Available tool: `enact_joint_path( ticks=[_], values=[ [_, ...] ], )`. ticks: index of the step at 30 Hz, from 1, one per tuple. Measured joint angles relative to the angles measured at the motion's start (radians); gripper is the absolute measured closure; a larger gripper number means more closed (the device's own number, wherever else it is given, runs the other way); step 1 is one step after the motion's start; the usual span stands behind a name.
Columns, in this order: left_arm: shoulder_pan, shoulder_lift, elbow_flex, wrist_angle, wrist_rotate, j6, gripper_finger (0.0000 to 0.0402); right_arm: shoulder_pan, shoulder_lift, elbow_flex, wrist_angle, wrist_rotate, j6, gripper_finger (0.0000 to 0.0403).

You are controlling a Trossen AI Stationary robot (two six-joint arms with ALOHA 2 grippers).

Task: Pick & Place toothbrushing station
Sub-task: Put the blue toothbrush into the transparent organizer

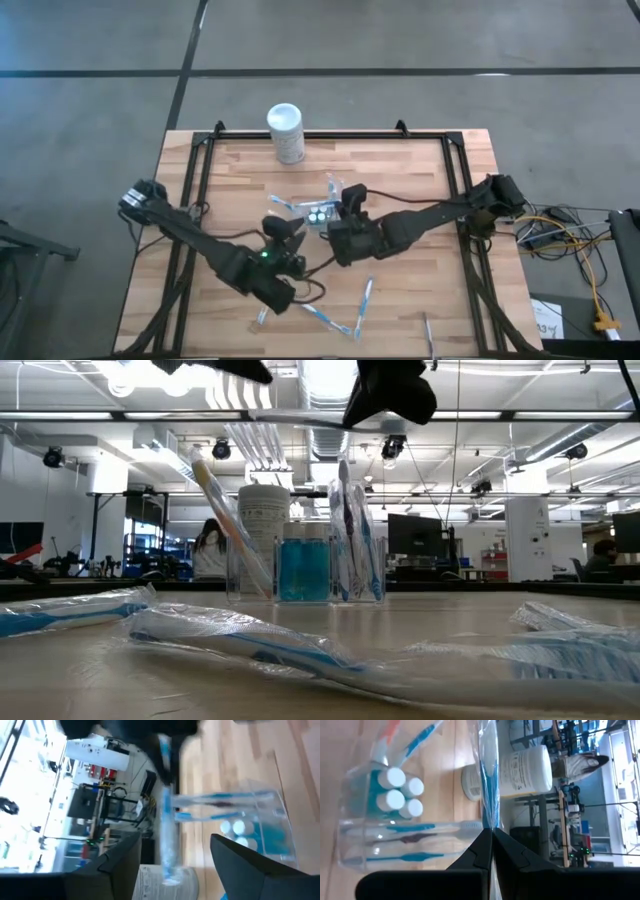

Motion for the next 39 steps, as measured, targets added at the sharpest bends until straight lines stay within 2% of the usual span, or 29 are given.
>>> enact_joint_path(
  ticks=[4,8,15,20,24,28,33,35,39],
  values=[
    [0.014,0.036,0.015,-0.052,-0.015,-0.019,0.0158,0.014,-0.010,-0.001,-0.020,-0.001,0.038,0.0395],
    [0.027,-0.005,-0.006,-0.055,0.017,-0.084,0.0158,0.035,-0.025,-0.005,-0.029,-0.001,0.024,0.0395],
    [0.011,-0.234,-0.094,-0.013,0.289,-0.214,0.0158,0.043,-0.052,-0.057,-0.032,-0.002,-0.022,0.0395],
    [0.027,-0.413,-0.211,0.203,0.504,-0.253,0.0158,0.060,-0.054,-0.115,0.016,0.050,-0.147,0.0395],
    [0.104,-0.496,-0.309,0.355,0.662,-0.338,0.0158,0.091,-0.054,-0.161,0.160,0.086,-0.316,0.0395],
    [0.210,-0.516,-0.354,0.366,0.782,-0.379,0.0158,0.141,-0.054,-0.188,0.361,0.123,-0.531,0.0395],
    [0.314,-0.494,-0.366,0.407,1.013,-0.389,0.0158,0.190,-0.054,-0.230,0.592,0.133,-0.800,0.0395],
    [0.336,-0.482,-0.364,0.422,1.101,-0.388,0.0158,0.194,-0.053,-0.234,0.617,0.143,-0.845,0.0395],
    [0.357,-0.443,-0.347,0.421,1.162,-0.388,0.0158,0.194,-0.041,-0.236,0.616,0.164,-0.856,0.0395]
  ],
)
